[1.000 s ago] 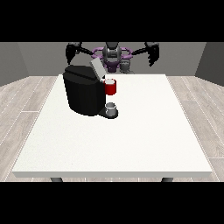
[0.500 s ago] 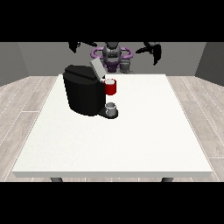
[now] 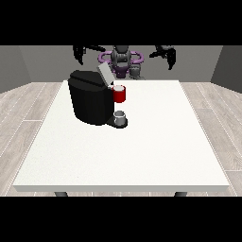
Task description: Insert the coffee pod into the coffee machine and close the lid
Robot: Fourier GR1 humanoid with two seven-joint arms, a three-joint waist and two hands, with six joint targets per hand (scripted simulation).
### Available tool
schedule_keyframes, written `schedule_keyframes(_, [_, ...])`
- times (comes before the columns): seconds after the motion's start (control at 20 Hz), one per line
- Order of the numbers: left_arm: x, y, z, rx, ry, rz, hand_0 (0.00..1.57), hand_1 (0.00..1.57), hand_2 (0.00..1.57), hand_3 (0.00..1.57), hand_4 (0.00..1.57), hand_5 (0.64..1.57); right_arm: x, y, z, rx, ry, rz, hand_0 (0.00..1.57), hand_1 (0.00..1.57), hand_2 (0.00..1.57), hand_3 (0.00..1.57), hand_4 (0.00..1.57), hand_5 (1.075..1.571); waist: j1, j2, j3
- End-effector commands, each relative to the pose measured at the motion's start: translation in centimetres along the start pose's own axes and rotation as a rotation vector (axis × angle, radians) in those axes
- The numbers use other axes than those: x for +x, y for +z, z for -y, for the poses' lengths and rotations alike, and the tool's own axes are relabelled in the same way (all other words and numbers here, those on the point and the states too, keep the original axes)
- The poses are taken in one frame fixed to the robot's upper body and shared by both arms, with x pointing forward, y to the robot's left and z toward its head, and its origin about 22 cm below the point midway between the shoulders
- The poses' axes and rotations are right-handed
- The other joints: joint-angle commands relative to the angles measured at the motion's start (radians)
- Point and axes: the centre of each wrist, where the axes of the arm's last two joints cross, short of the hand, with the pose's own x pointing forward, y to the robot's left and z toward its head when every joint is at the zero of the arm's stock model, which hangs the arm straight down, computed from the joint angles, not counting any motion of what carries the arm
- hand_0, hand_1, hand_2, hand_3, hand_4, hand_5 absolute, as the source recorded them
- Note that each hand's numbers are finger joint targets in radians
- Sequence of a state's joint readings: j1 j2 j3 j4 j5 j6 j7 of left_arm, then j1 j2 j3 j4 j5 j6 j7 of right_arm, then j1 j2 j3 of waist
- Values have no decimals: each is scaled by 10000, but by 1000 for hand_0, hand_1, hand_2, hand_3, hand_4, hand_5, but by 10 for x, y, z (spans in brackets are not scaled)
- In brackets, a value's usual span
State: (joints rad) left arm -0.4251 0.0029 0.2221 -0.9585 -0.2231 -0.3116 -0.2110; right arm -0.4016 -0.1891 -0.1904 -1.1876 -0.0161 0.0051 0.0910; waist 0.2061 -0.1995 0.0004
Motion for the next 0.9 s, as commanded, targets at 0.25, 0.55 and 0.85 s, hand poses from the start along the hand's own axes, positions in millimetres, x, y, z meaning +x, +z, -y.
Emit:
schedule_keyframes(0.25, [28,16,4,166,-250,412,0,0,0,0,282,1571,8,-18,-3,434,-651,-336,0,0,0,0,65,1571,62,760,0])
schedule_keyframes(0.55, [50,24,2,408,-430,1494,0,0,0,0,374,1571,32,-40,-8,448,-433,401,0,0,0,0,0,1571,170,1819,-1])
schedule_keyframes(0.85, [71,34,-25,674,-701,2063,0,0,0,0,362,1571,42,-48,-33,862,-160,1066,0,0,0,0,0,1571,109,2435,-2])
